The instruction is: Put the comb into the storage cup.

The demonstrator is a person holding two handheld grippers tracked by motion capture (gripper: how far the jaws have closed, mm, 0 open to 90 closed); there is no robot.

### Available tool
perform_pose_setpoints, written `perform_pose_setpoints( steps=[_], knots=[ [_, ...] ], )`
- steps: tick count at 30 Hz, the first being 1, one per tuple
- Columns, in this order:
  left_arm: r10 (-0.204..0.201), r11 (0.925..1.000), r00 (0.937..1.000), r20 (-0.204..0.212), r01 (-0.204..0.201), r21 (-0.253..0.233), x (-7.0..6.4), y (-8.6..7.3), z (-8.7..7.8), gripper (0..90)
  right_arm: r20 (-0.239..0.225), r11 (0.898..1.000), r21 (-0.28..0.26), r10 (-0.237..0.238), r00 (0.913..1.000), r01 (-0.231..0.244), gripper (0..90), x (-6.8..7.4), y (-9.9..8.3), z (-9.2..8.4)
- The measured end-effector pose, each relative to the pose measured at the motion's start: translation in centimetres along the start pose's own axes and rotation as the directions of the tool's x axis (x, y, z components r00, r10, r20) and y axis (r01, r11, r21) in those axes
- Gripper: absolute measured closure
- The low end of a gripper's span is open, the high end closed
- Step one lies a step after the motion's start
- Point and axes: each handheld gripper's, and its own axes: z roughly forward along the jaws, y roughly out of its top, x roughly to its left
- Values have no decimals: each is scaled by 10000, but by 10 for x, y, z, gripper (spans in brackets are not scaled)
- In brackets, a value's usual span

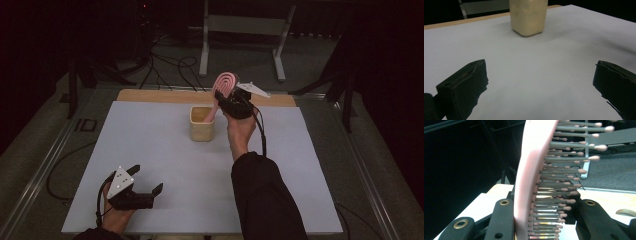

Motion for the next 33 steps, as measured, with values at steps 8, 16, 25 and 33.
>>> perform_pose_setpoints(
  steps=[8,16,25,33],
  knots=[
    [20,10000,10000,4,-20,23,0,0,0,2,-25,9998,42,210,9998,-210,632,-2,-7,1],
    [11,10000,10000,17,-11,18,0,0,0,2,-134,9996,217,161,9998,-158,632,-3,-14,4],
    [11,10000,10000,11,-12,21,0,0,0,2,-174,9991,380,210,9996,-203,631,-4,-22,7],
    [27,10000,10000,-7,-27,40,-1,0,0,2,-212,9985,494,258,9994,-248,630,-4,-29,9]
  ],
)
